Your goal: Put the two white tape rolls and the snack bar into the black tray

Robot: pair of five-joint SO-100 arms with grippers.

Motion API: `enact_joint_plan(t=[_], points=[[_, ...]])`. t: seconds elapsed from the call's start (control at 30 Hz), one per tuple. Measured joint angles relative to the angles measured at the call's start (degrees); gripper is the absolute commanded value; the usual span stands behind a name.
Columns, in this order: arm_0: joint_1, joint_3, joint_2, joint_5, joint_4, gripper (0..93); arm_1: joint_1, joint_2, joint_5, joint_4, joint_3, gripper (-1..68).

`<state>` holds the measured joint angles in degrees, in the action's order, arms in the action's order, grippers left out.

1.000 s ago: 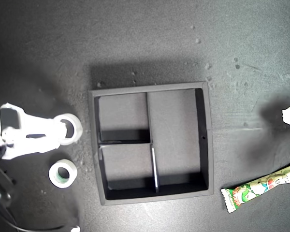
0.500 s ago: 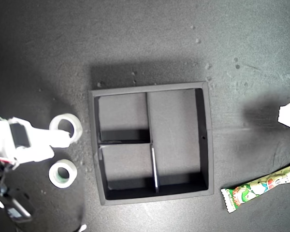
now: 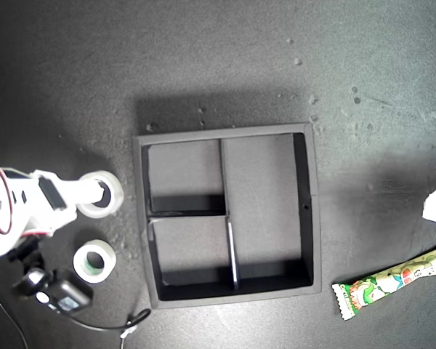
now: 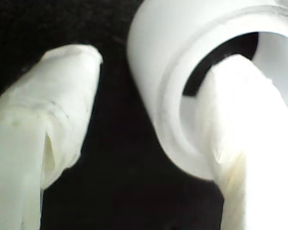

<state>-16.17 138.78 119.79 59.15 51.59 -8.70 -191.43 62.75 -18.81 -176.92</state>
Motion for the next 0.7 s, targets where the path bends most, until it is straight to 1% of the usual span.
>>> enact_joint_plan(t=[0.07, 0.17, 0.3, 0.4, 0.53, 0.7], points=[[1.3, -1.3, -3.3, -0.3, -0.4, 1.7, -1.0, 0.0, 0.0, 1.3, 2.5, 19.4], [3.7, -4.0, -8.9, -0.2, -0.8, 0.7, -2.5, 0.2, 0.0, 1.6, 5.4, 22.7], [4.0, -7.5, -13.7, -0.1, -0.9, 0.2, -4.8, 0.4, 0.0, 0.9, 10.3, 24.9], [4.5, -7.9, -13.0, -0.1, -0.9, 0.2, -5.4, 3.3, 0.0, -0.2, 15.2, 27.2], [6.1, -7.9, -5.1, 0.2, 1.1, 0.2, -6.8, 20.2, 0.0, -2.0, 27.9, 28.4], [7.8, -14.1, 4.8, -2.4, 11.1, 0.2, -7.7, 46.1, 0.0, -10.7, 51.5, 27.3]])
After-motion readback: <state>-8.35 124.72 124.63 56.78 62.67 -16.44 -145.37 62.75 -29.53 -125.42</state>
